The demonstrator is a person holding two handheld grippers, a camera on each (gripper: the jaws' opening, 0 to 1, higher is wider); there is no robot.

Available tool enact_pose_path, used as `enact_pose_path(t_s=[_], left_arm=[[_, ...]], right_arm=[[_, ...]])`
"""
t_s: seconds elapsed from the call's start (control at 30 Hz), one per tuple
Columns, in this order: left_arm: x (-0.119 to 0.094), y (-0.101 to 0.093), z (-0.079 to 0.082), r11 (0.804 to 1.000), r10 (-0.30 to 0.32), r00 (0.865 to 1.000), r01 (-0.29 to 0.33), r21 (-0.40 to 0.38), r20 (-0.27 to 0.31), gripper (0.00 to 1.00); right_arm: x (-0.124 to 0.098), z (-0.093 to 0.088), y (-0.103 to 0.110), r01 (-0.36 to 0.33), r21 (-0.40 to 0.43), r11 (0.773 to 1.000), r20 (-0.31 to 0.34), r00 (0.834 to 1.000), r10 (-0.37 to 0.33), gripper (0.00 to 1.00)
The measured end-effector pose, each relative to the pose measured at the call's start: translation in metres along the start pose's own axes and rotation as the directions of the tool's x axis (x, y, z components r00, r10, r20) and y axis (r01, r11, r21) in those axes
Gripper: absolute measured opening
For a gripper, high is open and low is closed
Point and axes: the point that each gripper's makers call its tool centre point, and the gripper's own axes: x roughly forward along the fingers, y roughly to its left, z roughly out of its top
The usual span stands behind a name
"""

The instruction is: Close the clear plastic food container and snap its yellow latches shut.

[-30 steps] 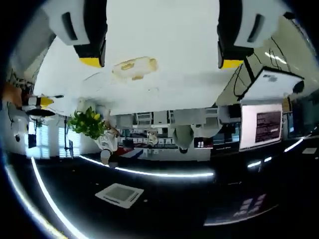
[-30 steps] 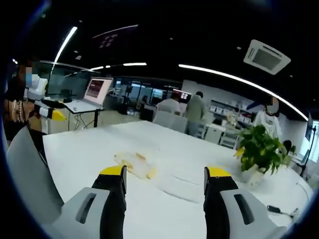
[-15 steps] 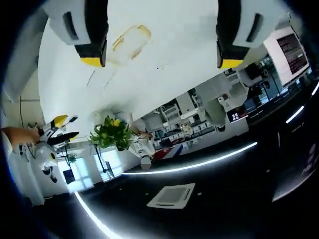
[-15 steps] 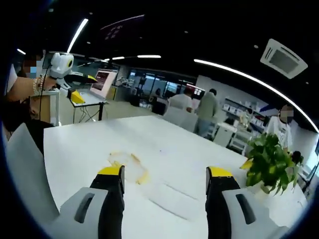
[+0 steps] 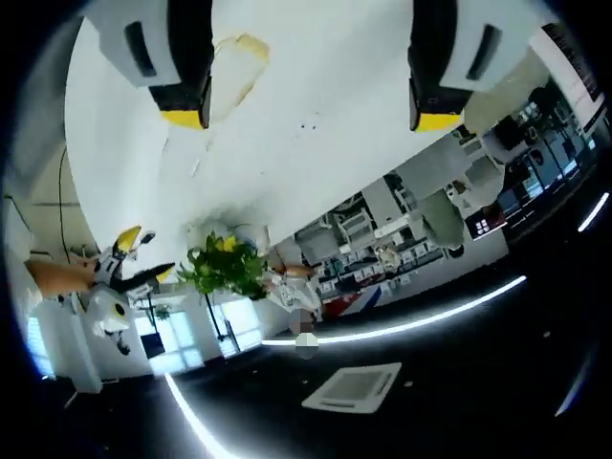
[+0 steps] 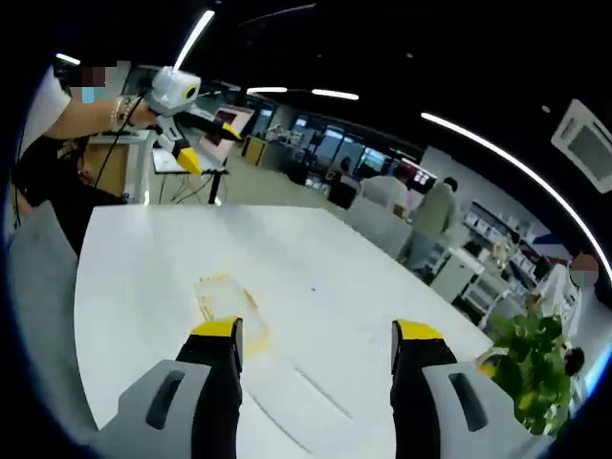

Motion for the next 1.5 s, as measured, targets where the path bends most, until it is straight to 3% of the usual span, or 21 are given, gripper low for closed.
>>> enact_pose_path(t_s=[0.1,0.2,0.27,0.33,0.43,0.47,0.53,0.6,0.63,0.7,0.73,0.83,0.9,0.97,1.07,1.1,1.2,1.27,1.37,1.4,1.5], left_arm=[[0.027,-0.024,-0.03,0.991,-0.124,0.987,0.119,-0.057,-0.106,0.78],[0.049,-0.03,-0.061,0.983,-0.176,0.958,0.181,0.002,-0.228,0.66],[0.065,-0.037,-0.075,0.972,-0.221,0.94,0.236,0.026,-0.258,0.61],[0.076,-0.042,-0.079,0.963,-0.249,0.934,0.268,0.041,-0.255,0.63],[0.091,-0.06,-0.093,0.921,-0.351,0.897,0.383,0.074,-0.267,0.67],[0.096,-0.061,-0.099,0.919,-0.355,0.89,0.389,0.069,-0.286,0.67],[0.102,-0.064,-0.118,0.902,-0.368,0.859,0.423,0.088,-0.357,0.66],[0.103,-0.077,-0.137,0.869,-0.426,0.809,0.491,0.066,-0.405,0.65],[0.103,-0.084,-0.149,0.848,-0.46,0.774,0.528,0.041,-0.435,0.64],[0.1,-0.09,-0.168,0.847,-0.458,0.725,0.532,-0.004,-0.515,0.66],[0.104,-0.095,-0.172,0.842,-0.465,0.725,0.539,-0.001,-0.508,0.65],[0.108,-0.101,-0.173,0.818,-0.489,0.725,0.574,0.032,-0.485,0.58],[0.111,-0.106,-0.174,0.815,-0.502,0.716,0.58,0.013,-0.484,0.59],[0.113,-0.11,-0.175,0.808,-0.512,0.713,0.589,0.012,-0.478,0.6],[0.111,-0.116,-0.179,0.779,-0.533,0.688,0.626,0.031,-0.493,0.54],[0.111,-0.118,-0.178,0.769,-0.547,0.687,0.638,0.037,-0.478,0.53],[0.11,-0.118,-0.18,0.765,-0.548,0.679,0.643,0.036,-0.488,0.51],[0.111,-0.12,-0.182,0.743,-0.574,0.662,0.669,0.033,-0.482,0.5],[0.111,-0.123,-0.188,0.729,-0.581,0.641,0.684,0.031,-0.502,0.5],[0.111,-0.123,-0.19,0.724,-0.58,0.636,0.689,0.036,-0.509,0.5],[0.117,-0.12,-0.192,0.718,-0.586,0.636,0.695,0.043,-0.501,0.5]], right_arm=[[0.032,-0.008,0.021,-0.128,-0.038,0.991,-0.039,0.991,0.127,0.61],[0.061,-0.027,0.037,-0.229,-0.109,0.967,-0.15,0.966,0.211,0.57],[0.08,-0.035,0.047,-0.284,-0.15,0.947,-0.18,0.95,0.256,0.55],[0.094,-0.039,0.054,-0.318,-0.141,0.937,-0.195,0.937,0.289,0.55],[0.118,-0.049,0.066,-0.395,-0.116,0.912,-0.211,0.907,0.366,0.55],[0.124,-0.051,0.067,-0.411,-0.104,0.906,-0.215,0.898,0.384,0.56],[0.136,-0.058,0.072,-0.439,-0.092,0.894,-0.229,0.883,0.41,0.58],[0.143,-0.065,0.083,-0.512,-0.071,0.856,-0.238,0.842,0.484,0.57],[0.148,-0.068,0.087,-0.536,-0.07,0.841,-0.236,0.828,0.508,0.59],[0.151,-0.074,0.092,-0.561,-0.052,0.826,-0.254,0.808,0.532,0.58],[0.154,-0.079,0.096,-0.586,-0.024,0.81,-0.272,0.783,0.559,0.52],[0.161,-0.093,0.096,-0.595,-0.028,0.803,-0.333,0.763,0.554,0.45],[0.169,-0.098,0.093,-0.583,-0.048,0.811,-0.347,0.771,0.534,0.52],[0.169,-0.101,0.096,-0.594,-0.043,0.803,-0.355,0.761,0.543,0.54],[0.171,-0.103,0.099,-0.617,-0.036,0.786,-0.364,0.741,0.565,0.49],[0.173,-0.105,0.099,-0.622,-0.05,0.782,-0.374,0.737,0.562,0.49],[0.179,-0.107,0.103,-0.653,-0.03,0.756,-0.386,0.706,0.594,0.53],[0.184,-0.11,0.104,-0.667,-0.031,0.745,-0.394,0.693,0.604,0.54],[0.187,-0.116,0.106,-0.677,-0.048,0.735,-0.421,0.681,0.599,0.53],[0.187,-0.118,0.109,-0.688,-0.036,0.724,-0.433,0.664,0.61,0.53],[0.186,-0.126,0.113,-0.708,-0.048,0.705,-0.468,0.639,0.61,0.5]])
